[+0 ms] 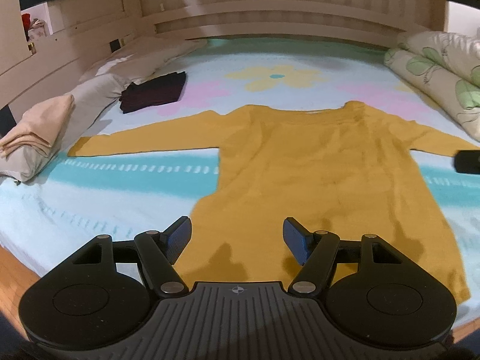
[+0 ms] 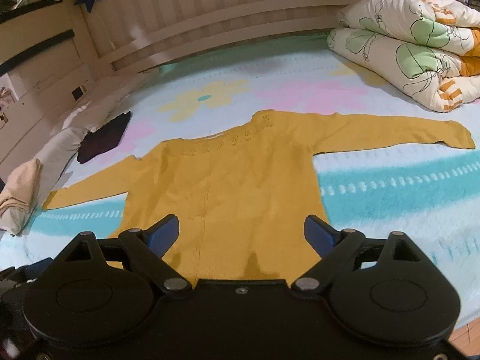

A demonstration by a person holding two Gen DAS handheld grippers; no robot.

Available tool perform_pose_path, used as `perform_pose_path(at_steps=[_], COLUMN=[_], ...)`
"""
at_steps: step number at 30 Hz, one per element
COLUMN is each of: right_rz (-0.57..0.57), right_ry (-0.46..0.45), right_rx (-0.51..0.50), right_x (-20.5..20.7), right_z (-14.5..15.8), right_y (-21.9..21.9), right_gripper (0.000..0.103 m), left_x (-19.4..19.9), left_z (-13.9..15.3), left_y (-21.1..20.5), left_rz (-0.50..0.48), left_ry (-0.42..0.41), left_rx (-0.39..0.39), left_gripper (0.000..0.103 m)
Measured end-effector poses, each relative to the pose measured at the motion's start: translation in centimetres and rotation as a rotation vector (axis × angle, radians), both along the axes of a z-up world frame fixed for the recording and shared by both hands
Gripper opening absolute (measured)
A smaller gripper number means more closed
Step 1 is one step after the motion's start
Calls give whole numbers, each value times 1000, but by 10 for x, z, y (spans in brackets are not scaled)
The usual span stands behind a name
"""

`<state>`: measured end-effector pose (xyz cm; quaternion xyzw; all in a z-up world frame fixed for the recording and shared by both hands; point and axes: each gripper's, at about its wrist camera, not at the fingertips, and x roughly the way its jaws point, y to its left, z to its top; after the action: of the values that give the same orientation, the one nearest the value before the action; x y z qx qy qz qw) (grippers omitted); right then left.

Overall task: Fold small clothes
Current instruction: 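Move the right gripper to the sweater's sleeve cuff and grasp it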

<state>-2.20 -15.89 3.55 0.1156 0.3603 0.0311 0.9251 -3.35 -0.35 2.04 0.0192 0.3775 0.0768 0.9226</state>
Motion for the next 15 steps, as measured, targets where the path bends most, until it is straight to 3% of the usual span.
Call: perform_pose_path(at_steps=[15], right_rz=[-56], right_ry=[12], right_rx=[-1], right_x=[1], right_z=[-7], right_y=[-14], right_gripper=[92], left_x=[-6], left_z=[-7], left_y=[9], left_rz=[36], left_ry=[0], left_rx=[-50], left_gripper=[67])
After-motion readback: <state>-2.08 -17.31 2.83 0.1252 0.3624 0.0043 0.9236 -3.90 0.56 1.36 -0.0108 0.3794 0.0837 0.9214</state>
